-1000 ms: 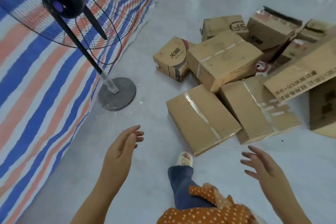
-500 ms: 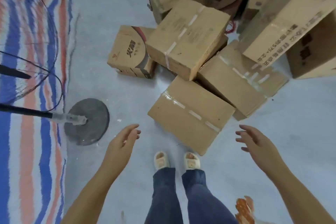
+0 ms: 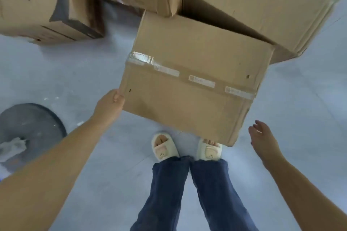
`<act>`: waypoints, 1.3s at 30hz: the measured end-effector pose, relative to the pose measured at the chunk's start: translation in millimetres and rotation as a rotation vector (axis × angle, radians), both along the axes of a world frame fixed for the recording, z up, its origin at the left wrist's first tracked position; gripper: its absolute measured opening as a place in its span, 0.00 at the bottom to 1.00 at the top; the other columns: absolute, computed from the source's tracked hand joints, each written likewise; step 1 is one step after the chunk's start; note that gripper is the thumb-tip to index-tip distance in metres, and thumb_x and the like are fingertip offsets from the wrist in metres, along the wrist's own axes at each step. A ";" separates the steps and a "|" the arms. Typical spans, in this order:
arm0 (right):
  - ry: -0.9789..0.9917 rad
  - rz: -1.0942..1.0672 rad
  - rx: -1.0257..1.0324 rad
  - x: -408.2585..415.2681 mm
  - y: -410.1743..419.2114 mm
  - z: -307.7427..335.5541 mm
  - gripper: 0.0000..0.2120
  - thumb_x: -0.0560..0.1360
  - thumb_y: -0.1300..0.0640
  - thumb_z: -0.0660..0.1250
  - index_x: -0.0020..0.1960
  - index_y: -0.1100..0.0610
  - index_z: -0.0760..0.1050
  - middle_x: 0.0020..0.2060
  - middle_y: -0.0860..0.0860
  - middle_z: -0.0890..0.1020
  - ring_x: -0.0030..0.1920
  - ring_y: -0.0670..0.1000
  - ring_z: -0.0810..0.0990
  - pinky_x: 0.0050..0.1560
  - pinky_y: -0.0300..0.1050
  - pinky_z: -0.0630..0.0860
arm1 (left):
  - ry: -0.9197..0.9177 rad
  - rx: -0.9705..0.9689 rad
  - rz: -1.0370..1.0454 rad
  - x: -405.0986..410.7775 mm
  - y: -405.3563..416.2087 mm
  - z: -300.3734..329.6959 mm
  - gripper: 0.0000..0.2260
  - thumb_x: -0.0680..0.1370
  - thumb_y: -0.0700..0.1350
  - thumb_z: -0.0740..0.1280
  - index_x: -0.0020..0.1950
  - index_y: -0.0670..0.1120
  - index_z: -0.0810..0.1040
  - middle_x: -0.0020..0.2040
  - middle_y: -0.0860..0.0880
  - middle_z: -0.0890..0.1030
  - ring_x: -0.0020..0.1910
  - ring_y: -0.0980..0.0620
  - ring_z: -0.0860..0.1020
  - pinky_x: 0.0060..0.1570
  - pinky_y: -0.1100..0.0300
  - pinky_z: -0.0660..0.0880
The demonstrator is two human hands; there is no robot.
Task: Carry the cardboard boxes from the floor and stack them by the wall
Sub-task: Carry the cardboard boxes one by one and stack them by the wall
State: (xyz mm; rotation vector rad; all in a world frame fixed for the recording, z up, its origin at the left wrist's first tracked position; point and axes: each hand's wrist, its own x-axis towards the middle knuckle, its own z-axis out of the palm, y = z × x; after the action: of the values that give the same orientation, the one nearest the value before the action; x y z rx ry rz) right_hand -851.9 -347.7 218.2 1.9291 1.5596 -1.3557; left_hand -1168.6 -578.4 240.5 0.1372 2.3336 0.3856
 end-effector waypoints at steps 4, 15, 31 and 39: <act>-0.040 -0.029 0.019 5.7 -24.4 -91.6 0.26 0.81 0.49 0.55 0.76 0.55 0.55 0.71 0.54 0.67 0.66 0.56 0.69 0.62 0.51 0.67 | 0.088 -0.132 -0.022 -12.9 -14.0 -106.1 0.17 0.82 0.46 0.58 0.63 0.34 0.70 0.62 0.33 0.73 0.60 0.34 0.72 0.55 0.48 0.69; -0.099 -0.173 0.210 22.5 -18.6 -103.5 0.11 0.80 0.50 0.55 0.54 0.56 0.69 0.44 0.52 0.74 0.42 0.54 0.72 0.43 0.47 0.66 | 0.219 -0.203 0.074 -19.1 -43.0 -130.1 0.23 0.82 0.54 0.53 0.43 0.35 0.71 0.40 0.39 0.73 0.43 0.40 0.70 0.43 0.51 0.64; -0.069 0.034 0.377 2.5 21.0 182.7 0.13 0.80 0.52 0.55 0.48 0.60 0.73 0.39 0.55 0.77 0.37 0.55 0.73 0.33 0.46 0.65 | 0.336 -0.013 0.194 22.5 -74.7 144.7 0.22 0.82 0.50 0.57 0.36 0.34 0.70 0.32 0.38 0.73 0.35 0.40 0.70 0.34 0.52 0.62; 0.126 0.236 0.479 -57.4 31.2 337.3 0.12 0.79 0.50 0.55 0.47 0.56 0.73 0.37 0.48 0.76 0.38 0.51 0.73 0.33 0.44 0.64 | 0.445 0.117 0.394 42.0 -129.8 294.7 0.21 0.82 0.46 0.57 0.30 0.43 0.63 0.28 0.44 0.68 0.29 0.47 0.66 0.30 0.53 0.60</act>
State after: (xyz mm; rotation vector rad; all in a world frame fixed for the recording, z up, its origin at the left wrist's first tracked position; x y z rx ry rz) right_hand -909.3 -316.5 555.5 1.8482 2.2588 -1.0927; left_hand -1126.5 -708.2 535.2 -0.2072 2.7800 0.7503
